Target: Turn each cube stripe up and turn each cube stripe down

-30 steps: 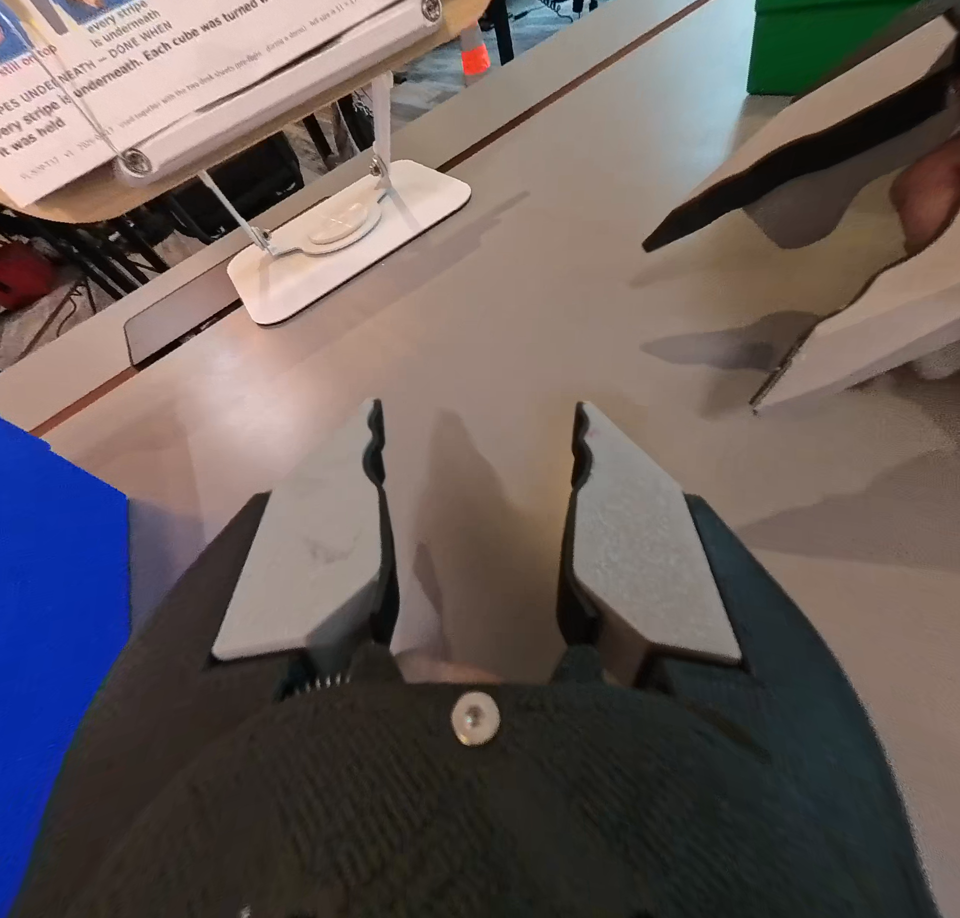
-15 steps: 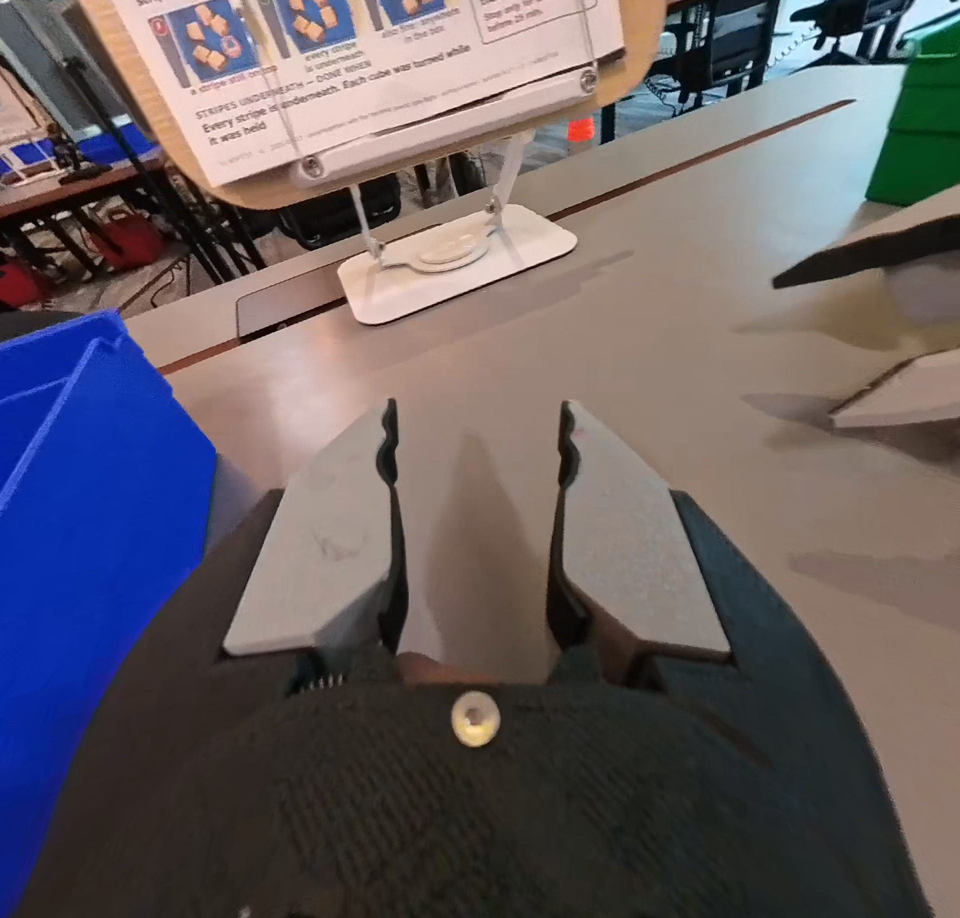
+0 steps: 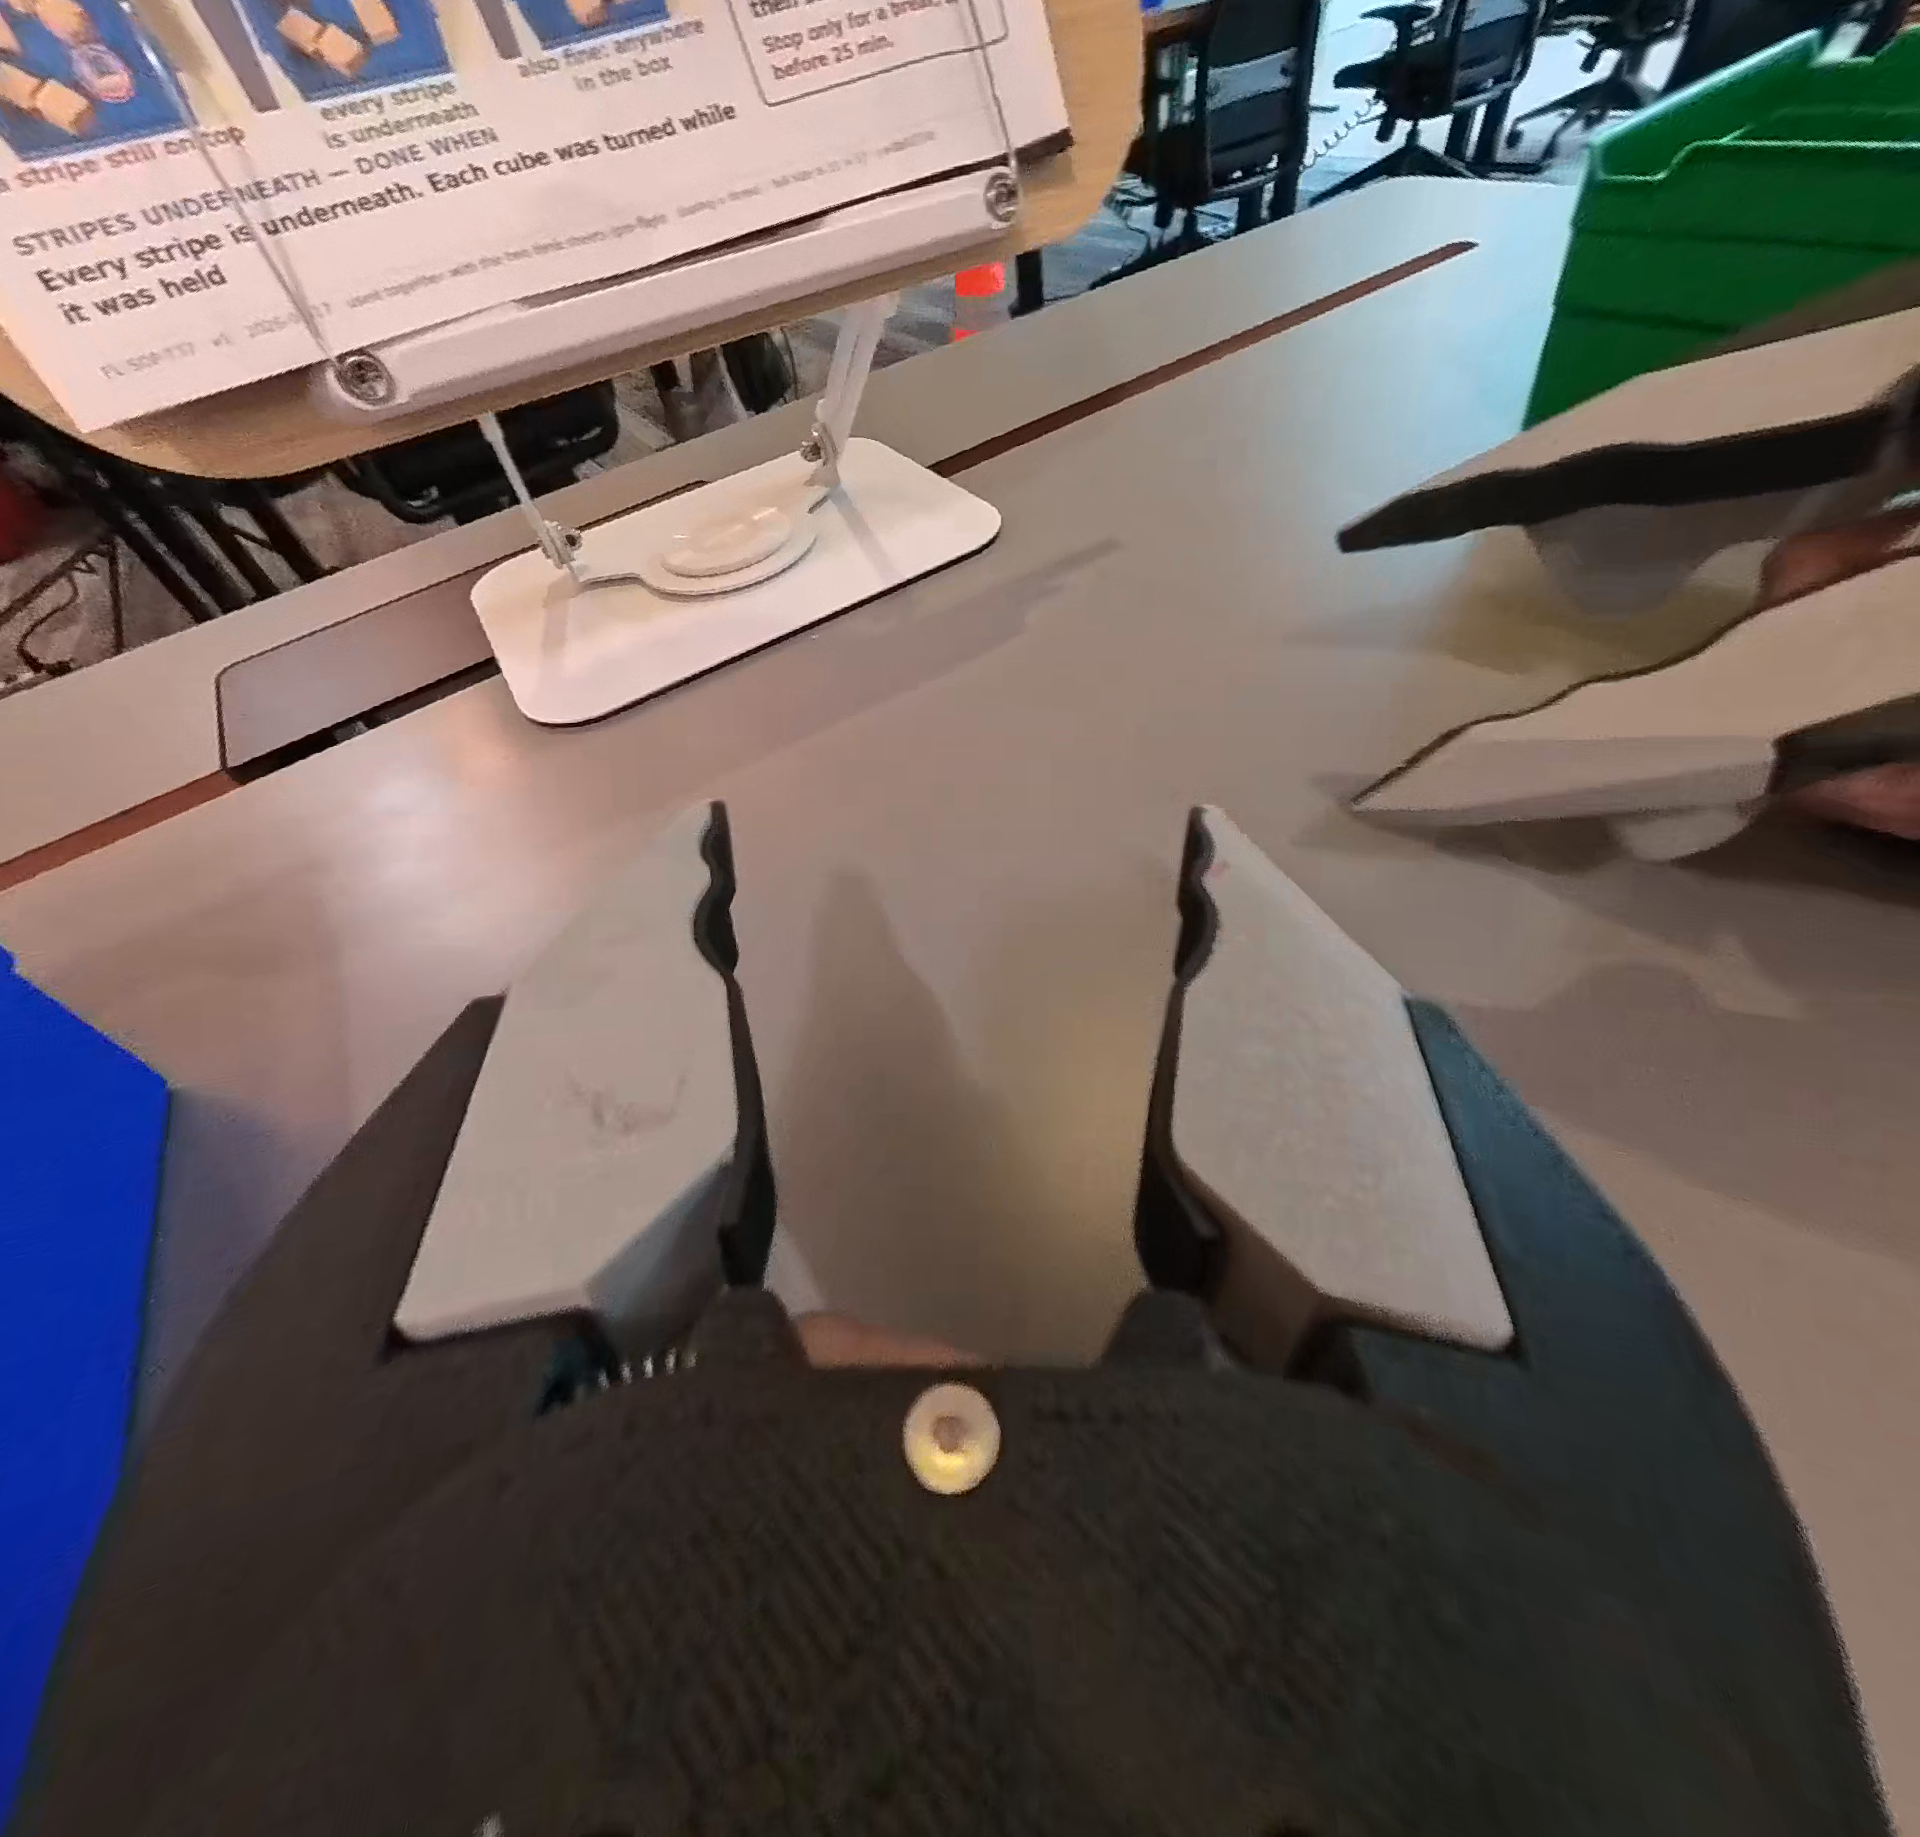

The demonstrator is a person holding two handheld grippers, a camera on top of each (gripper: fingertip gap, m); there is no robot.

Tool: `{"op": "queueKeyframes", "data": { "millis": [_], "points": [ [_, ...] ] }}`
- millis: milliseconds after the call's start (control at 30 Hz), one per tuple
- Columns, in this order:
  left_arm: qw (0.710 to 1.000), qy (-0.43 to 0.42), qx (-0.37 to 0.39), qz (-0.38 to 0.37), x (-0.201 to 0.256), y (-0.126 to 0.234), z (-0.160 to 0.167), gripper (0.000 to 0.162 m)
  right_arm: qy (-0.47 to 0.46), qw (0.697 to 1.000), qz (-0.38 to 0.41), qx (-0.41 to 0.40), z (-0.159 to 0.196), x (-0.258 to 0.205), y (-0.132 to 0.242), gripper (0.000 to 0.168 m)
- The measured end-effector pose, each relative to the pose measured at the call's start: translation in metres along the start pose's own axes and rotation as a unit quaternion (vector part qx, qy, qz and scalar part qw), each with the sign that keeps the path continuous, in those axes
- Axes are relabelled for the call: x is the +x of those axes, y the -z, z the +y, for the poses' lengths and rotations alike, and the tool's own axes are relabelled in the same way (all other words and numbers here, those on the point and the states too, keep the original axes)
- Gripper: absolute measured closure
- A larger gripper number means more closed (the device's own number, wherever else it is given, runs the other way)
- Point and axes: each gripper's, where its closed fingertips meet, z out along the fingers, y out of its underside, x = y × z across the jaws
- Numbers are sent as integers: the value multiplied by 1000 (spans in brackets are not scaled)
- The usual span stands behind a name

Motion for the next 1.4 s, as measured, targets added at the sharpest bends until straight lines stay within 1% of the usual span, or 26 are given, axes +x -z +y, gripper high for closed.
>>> {"op": "queueKeyframes", "data": {
  "millis": [67, 133, 167, 200, 267, 367, 467, 567, 633, 700, 767, 833, 933, 1067, 1167, 1233, 1333, 1400],
  "points": [
    [1000, -8, 4, 10, 5, 4, 0, 81, -3, 1000, -11, -7, 1, -1, -4, 87],
    [1000, -7, 10, 19, 6, 8, -1, 95, -9, 1000, -21, -13, 2, -2, -6, 83],
    [1000, -6, 14, 24, 6, 10, -1, 98, -12, 1000, -21, -9, 1, -2, -5, 82],
    [1000, -4, 14, 27, 7, 11, -1, 98, -14, 1000, -20, -2, 0, -1, -3, 83],
    [1000, -3, 6, 26, 7, 12, 1, 90, -16, 1000, -23, 3, -1, -2, 0, 83],
    [999, -10, 14, 29, 13, 18, -4, 92, -17, 999, -26, 9, -2, -4, 5, 86],
    [999, -18, 27, 20, 16, 28, -14, 89, -18, 999, -26, 10, -1, -5, 10, 87],
    [999, -12, 49, 2, 14, 43, -25, 93, -24, 999, -28, 17, -3, -4, 15, 88],
    [998, 14, 54, -1, 16, 51, -21, 98, -33, 999, -30, 19, -3, -3, 18, 89],
    [999, 18, 27, 7, 26, 52, -4, 95, -41, 998, -33, 23, -4, -2, 21, 89],
    [1000, -10, 2, -3, 32, 55, 7, 92, -41, 998, -33, 23, -5, 0, 22, 90],
    [999, -29, -15, 4, 40, 62, 9, 93, -42, 998, -34, 22, -4, 1, 24, 89],
    [998, -28, -53, 28, 51, 71, 16, 97, -49, 998, -38, 26, -6, 2, 26, 90],
    [996, -28, -83, 27, 46, 82, 22, 98, -54, 997, -43, 21, -3, 1, 25, 91],
    [996, -33, -85, 24, 40, 96, 17, 99, -51, 998, -45, 18, -2, -1, 24, 91],
    [995, -32, -90, 28, 40, 103, 19, 99, -51, 997, -50, 22, -4, -3, 25, 92],
    [995, -32, -96, 17, 34, 103, 25, 102, -54, 997, -53, 23, -4, -5, 24, 92],
    [994, -20, -99, 35, 37, 102, 23, 114, -54, 997, -57, 15, 0, -7, 22, 92]
  ]
}}
